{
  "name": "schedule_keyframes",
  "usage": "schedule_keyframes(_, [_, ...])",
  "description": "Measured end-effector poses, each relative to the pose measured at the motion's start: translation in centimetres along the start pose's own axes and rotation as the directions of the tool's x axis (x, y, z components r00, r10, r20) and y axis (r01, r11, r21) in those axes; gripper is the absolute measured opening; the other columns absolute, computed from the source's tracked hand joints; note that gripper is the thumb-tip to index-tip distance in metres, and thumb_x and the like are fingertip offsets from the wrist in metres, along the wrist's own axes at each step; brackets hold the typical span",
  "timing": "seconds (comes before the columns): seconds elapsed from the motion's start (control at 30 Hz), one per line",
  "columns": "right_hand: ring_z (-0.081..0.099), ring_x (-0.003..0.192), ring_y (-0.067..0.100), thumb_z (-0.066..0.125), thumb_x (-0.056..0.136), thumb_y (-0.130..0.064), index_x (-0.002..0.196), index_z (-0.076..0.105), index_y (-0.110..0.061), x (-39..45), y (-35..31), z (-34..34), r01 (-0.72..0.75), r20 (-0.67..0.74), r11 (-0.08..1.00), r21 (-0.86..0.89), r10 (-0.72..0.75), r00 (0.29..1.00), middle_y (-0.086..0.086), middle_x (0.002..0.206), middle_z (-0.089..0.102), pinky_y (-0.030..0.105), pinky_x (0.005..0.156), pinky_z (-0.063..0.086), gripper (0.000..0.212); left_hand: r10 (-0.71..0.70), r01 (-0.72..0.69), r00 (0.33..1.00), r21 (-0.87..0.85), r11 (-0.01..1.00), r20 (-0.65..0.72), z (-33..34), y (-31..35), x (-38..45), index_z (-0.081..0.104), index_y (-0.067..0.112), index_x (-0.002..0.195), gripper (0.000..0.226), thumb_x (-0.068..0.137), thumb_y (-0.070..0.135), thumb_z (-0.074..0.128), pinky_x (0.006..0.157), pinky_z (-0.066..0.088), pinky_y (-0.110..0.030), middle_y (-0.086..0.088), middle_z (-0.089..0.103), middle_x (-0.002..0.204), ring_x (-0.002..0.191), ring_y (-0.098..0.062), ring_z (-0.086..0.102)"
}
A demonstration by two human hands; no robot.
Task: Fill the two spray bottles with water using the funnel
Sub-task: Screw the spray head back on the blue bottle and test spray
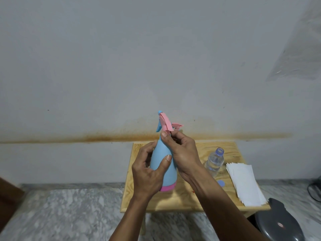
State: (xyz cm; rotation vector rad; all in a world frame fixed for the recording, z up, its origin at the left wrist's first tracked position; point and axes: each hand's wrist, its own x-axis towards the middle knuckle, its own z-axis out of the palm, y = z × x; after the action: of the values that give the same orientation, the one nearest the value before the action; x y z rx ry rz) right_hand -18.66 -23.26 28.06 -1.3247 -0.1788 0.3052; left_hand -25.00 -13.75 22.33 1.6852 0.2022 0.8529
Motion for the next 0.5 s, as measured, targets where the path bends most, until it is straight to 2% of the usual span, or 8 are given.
schedule_keyframes(0.13, [0.067, 0.081, 0.023, 0.080, 0.081, -0.034, 0.092, 0.076, -0.017, 0.1, 0.4, 0.0, 0.002, -0.056, 0.999, -0.052, -0.005, 0.998, 0.009, 0.088, 0.073, 0.057, 0.082, 0.057, 0.022, -0.002, 0.002, 1.000, 0.013, 1.000, 0.011, -0.1, -0.5, -0.4, 0.061, 0.037, 0.120, 0.047, 0.076, 0.040, 0.079, 0.082, 0.060, -0.044, 0.008, 0.067, 0.120, 0.109, -0.023, 0.067])
schedule_keyframes(0.23, [0.069, 0.086, 0.025, 0.082, 0.078, -0.037, 0.096, 0.076, -0.019, 0.0, 0.6, -0.3, -0.004, -0.073, 0.997, -0.081, -0.002, 0.997, 0.007, 0.091, 0.074, 0.056, 0.084, 0.058, 0.026, -0.006, 0.005, 1.000, 0.011, 1.000, 0.022, -0.1, -0.7, -0.6, 0.061, 0.034, 0.121, 0.049, 0.076, 0.041, 0.079, 0.081, 0.060, -0.042, 0.007, 0.066, 0.121, 0.109, -0.022, 0.067])
schedule_keyframes(0.3, [0.070, 0.095, 0.023, 0.085, 0.074, -0.038, 0.108, 0.070, -0.021, 0.3, 0.6, -0.6, 0.013, -0.078, 0.997, -0.080, -0.020, 0.997, 0.005, 0.100, 0.073, 0.047, 0.088, 0.058, 0.042, 0.006, -0.007, 0.999, 0.008, 1.000, 0.043, 0.1, -1.0, -0.7, 0.062, 0.029, 0.122, 0.049, 0.077, 0.039, 0.079, 0.082, 0.060, -0.041, 0.005, 0.066, 0.121, 0.109, -0.023, 0.066])
schedule_keyframes(0.37, [0.069, 0.097, 0.015, 0.083, 0.076, -0.042, 0.121, 0.061, -0.026, 0.6, 0.3, -1.0, 0.025, -0.051, 0.991, -0.129, -0.031, 0.998, -0.001, 0.107, 0.071, 0.034, 0.086, 0.058, 0.053, -0.010, 0.010, 0.997, 0.008, 1.000, 0.076, 0.3, -1.2, -1.2, 0.064, 0.023, 0.121, 0.051, 0.075, 0.038, 0.079, 0.081, 0.059, -0.042, 0.005, 0.067, 0.119, 0.107, -0.022, 0.067])
schedule_keyframes(0.4, [0.068, 0.094, 0.011, 0.078, 0.081, -0.044, 0.122, 0.061, -0.027, 0.6, 0.1, -1.1, 0.047, -0.027, 0.979, -0.196, -0.053, 0.998, -0.003, 0.105, 0.070, 0.030, 0.083, 0.056, 0.048, -0.035, 0.034, 0.995, 0.006, 0.999, 0.092, 0.5, -1.2, -1.6, 0.064, 0.024, 0.120, 0.052, 0.073, 0.039, 0.080, 0.080, 0.060, -0.042, 0.007, 0.068, 0.116, 0.105, -0.021, 0.068])
schedule_keyframes(0.47, [0.063, 0.086, 0.009, 0.062, 0.092, -0.050, 0.112, 0.064, -0.026, 0.7, -0.2, -1.6, 0.088, 0.003, 0.937, -0.337, -0.092, 0.996, 0.000, 0.098, 0.069, 0.026, 0.076, 0.049, 0.031, -0.110, 0.112, 0.988, -0.008, 0.994, 0.111, 1.0, -1.2, -2.4, 0.063, 0.032, 0.115, 0.052, 0.068, 0.041, 0.081, 0.075, 0.061, -0.040, 0.012, 0.069, 0.112, 0.100, -0.017, 0.069])
schedule_keyframes(0.5, [0.062, 0.084, 0.009, 0.055, 0.095, -0.051, 0.107, 0.064, -0.026, 0.6, 0.0, -1.8, 0.089, -0.004, 0.923, -0.375, -0.097, 0.995, 0.000, 0.096, 0.068, 0.025, 0.074, 0.046, 0.029, -0.154, 0.157, 0.980, -0.017, 0.987, 0.125, 1.3, -1.2, -2.8, 0.062, 0.035, 0.113, 0.052, 0.066, 0.042, 0.082, 0.074, 0.061, -0.041, 0.012, 0.069, 0.111, 0.098, -0.016, 0.070])
